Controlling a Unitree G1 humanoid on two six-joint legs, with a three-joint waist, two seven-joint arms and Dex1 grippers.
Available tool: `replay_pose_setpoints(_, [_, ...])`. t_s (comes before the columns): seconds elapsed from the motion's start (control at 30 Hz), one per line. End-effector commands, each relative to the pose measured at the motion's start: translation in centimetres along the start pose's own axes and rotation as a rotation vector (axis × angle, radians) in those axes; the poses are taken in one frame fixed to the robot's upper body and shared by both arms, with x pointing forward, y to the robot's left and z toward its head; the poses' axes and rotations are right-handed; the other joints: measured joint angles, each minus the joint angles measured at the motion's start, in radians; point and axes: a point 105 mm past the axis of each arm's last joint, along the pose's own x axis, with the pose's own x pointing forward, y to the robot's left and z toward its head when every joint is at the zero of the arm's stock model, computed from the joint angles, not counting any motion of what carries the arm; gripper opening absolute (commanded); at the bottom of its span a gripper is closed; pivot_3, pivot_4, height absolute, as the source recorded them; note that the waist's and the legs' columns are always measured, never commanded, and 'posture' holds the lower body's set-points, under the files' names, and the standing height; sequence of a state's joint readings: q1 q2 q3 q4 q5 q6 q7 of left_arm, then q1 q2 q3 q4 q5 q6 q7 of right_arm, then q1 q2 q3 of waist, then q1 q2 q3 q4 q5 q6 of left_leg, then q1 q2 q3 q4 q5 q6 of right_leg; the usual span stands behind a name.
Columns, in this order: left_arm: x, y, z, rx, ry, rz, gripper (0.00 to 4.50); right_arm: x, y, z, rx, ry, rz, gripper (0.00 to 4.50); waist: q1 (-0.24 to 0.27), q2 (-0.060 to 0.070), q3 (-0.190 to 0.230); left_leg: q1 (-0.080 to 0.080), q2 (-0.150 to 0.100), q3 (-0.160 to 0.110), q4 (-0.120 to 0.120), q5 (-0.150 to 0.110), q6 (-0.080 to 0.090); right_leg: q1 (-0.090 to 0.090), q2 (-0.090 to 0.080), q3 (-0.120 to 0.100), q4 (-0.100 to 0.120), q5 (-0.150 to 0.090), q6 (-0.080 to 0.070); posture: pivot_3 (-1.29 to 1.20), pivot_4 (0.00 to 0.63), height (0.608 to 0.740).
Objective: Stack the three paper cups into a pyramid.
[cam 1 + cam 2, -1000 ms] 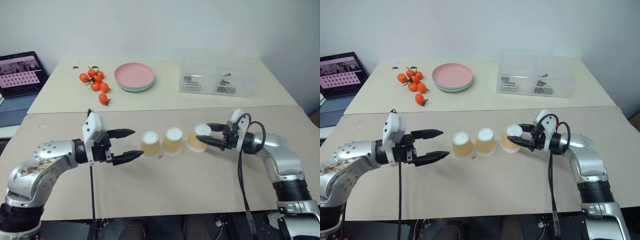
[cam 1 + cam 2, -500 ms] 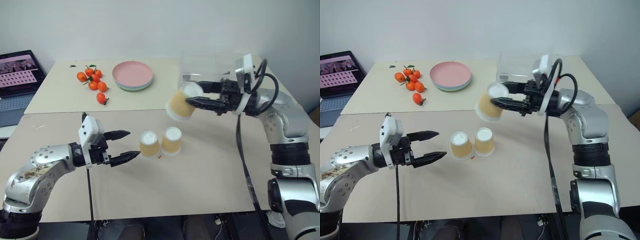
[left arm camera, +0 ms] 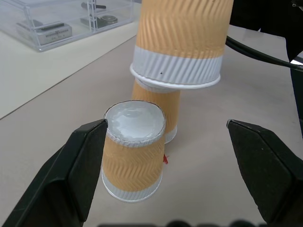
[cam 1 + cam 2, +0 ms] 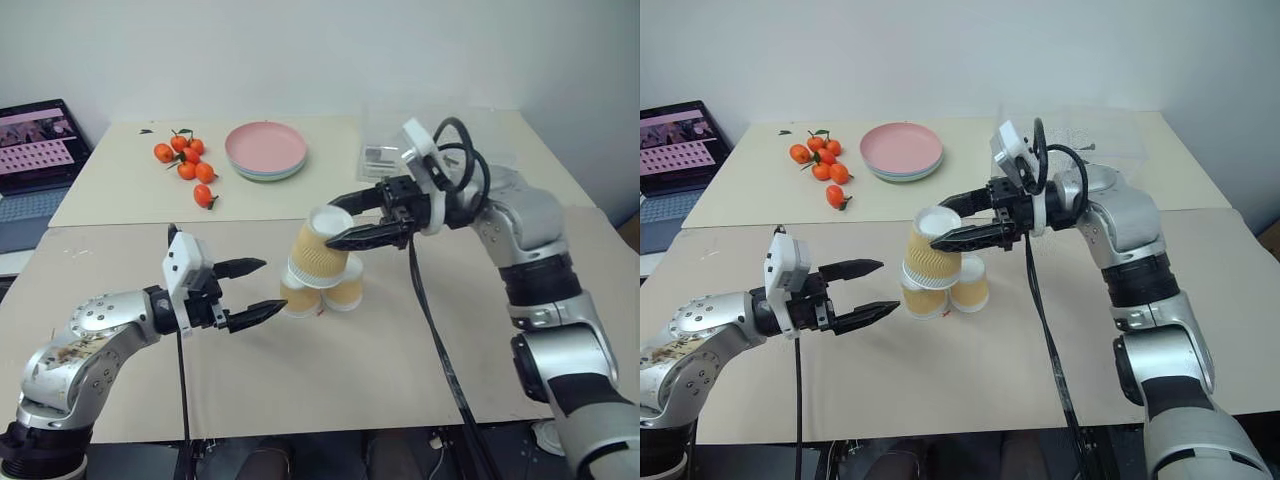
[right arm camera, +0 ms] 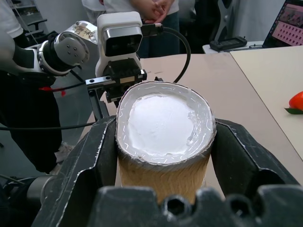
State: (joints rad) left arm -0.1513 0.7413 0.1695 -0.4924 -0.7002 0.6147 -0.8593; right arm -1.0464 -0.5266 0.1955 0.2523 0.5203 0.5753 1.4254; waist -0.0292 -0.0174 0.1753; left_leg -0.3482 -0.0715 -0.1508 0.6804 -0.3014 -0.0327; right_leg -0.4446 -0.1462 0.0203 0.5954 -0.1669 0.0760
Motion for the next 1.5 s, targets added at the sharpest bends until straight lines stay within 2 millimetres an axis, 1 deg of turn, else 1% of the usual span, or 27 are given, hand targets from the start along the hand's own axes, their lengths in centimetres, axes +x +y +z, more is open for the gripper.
replay_pose_setpoints(0.03, [0.1,-0.4,0.8,0.049,-0.022,-0.003,4.31,0.0,-0.1,0.7,-0.067,0.019,0.030,2.63,-0.002,0.000,0.000,-0.001,0.000,0.000,0.000,0.000,0.000,-0.001,0.000,0.000,0.000,0.000,0.000,0.00,0.150,0.728])
replay_pose_setpoints(0.23, [0.0,-0.5,0.8,0.050,-0.025,0.011,4.31,0.1,-0.3,-0.2,-0.073,0.039,0.049,2.63,-0.013,0.000,0.000,-0.007,0.000,0.000,0.000,0.001,-0.002,-0.010,0.000,0.000,0.004,0.001,-0.001,0.00,0.150,0.728])
replay_pose_setpoints(0.33, [0.0,-0.4,0.9,0.051,-0.026,0.014,4.31,0.3,-0.7,-0.7,-0.076,0.049,0.039,2.63,-0.018,0.000,0.000,-0.008,0.000,0.000,0.000,0.002,-0.003,-0.012,0.000,0.000,0.008,0.002,-0.002,0.00,0.150,0.728])
replay_pose_setpoints(0.77, [0.2,-0.3,0.9,0.045,-0.034,0.014,4.31,0.6,-2.0,0.2,-0.098,0.034,0.015,2.63,-0.017,0.000,0.000,-0.007,0.000,0.002,0.000,0.002,-0.004,-0.013,0.000,0.000,0.011,0.002,-0.003,0.00,0.150,0.728])
replay_pose_setpoints(0.97, [0.3,-0.4,1.0,0.040,-0.042,0.022,4.31,0.8,-1.9,-0.4,-0.083,0.039,0.027,2.63,-0.017,0.000,0.000,-0.007,0.000,0.002,0.000,0.002,-0.004,-0.013,0.000,0.000,0.012,0.002,-0.003,0.00,0.150,0.728])
replay_pose_setpoints(1.03, [0.3,-0.3,1.0,0.039,-0.042,0.024,4.31,0.8,-2.2,-0.5,-0.073,0.030,0.005,3.57,-0.018,0.000,0.000,-0.007,0.000,0.002,0.000,0.002,-0.004,-0.013,0.000,0.000,0.012,0.002,-0.003,0.00,0.150,0.728])
replay_pose_setpoints(1.07, [0.3,-0.3,0.9,0.038,-0.043,0.026,4.31,0.8,-2.2,-0.6,-0.057,0.025,0.004,3.81,-0.018,0.000,0.000,-0.007,0.000,0.002,0.000,0.002,-0.004,-0.013,0.000,0.000,0.012,0.002,-0.003,0.00,0.150,0.728])
replay_pose_setpoints(1.13, [0.3,-0.3,0.9,0.037,-0.043,0.030,4.31,0.9,-2.6,-1.3,-0.066,0.059,-0.029,4.47,-0.018,0.000,0.000,-0.007,0.000,0.002,0.000,0.002,-0.004,-0.013,0.000,0.000,0.012,0.002,-0.003,0.00,0.150,0.728])
replay_pose_setpoints(1.17, [0.3,-0.3,0.9,0.036,-0.045,0.030,4.31,0.8,-2.7,-1.7,-0.036,0.076,-0.040,4.47,-0.018,0.000,0.000,-0.007,0.000,0.002,0.001,0.002,-0.004,-0.013,0.000,0.000,0.012,0.002,-0.003,0.00,0.150,0.728])
replay_pose_setpoints(1.2, [0.3,-0.2,0.9,0.038,-0.045,0.033,4.31,0.6,-2.3,-1.8,-0.030,0.073,-0.020,4.47,-0.017,0.000,0.000,-0.007,0.000,0.002,0.001,0.002,-0.004,-0.013,0.000,0.000,0.012,0.002,-0.003,0.00,0.150,0.728])
replay_pose_setpoints(1.23, [0.3,-0.2,0.9,0.039,-0.044,0.035,4.31,0.2,-1.8,-1.6,0.015,0.057,0.019,4.47,-0.017,0.000,0.000,-0.007,0.000,0.002,0.001,0.002,-0.004,-0.013,0.000,0.000,0.012,0.002,-0.003,0.00,0.150,0.728])
replay_pose_setpoints(1.3, [0.4,-0.1,0.9,0.038,-0.045,0.036,4.31,-0.5,-1.2,-1.1,0.027,0.029,0.045,4.47,-0.016,0.000,0.000,-0.007,0.000,0.002,0.001,0.002,-0.004,-0.013,0.000,0.000,0.012,0.002,-0.003,0.00,0.150,0.728])
replay_pose_setpoints(1.5, [0.3,0.7,1.2,0.017,-0.079,0.061,4.31,-3.8,-1.7,-0.6,0.107,-0.025,-0.032,4.47,-0.015,0.000,0.000,-0.007,0.000,0.002,0.001,0.002,-0.004,-0.013,0.000,0.000,0.012,0.002,-0.003,0.00,0.150,0.728])
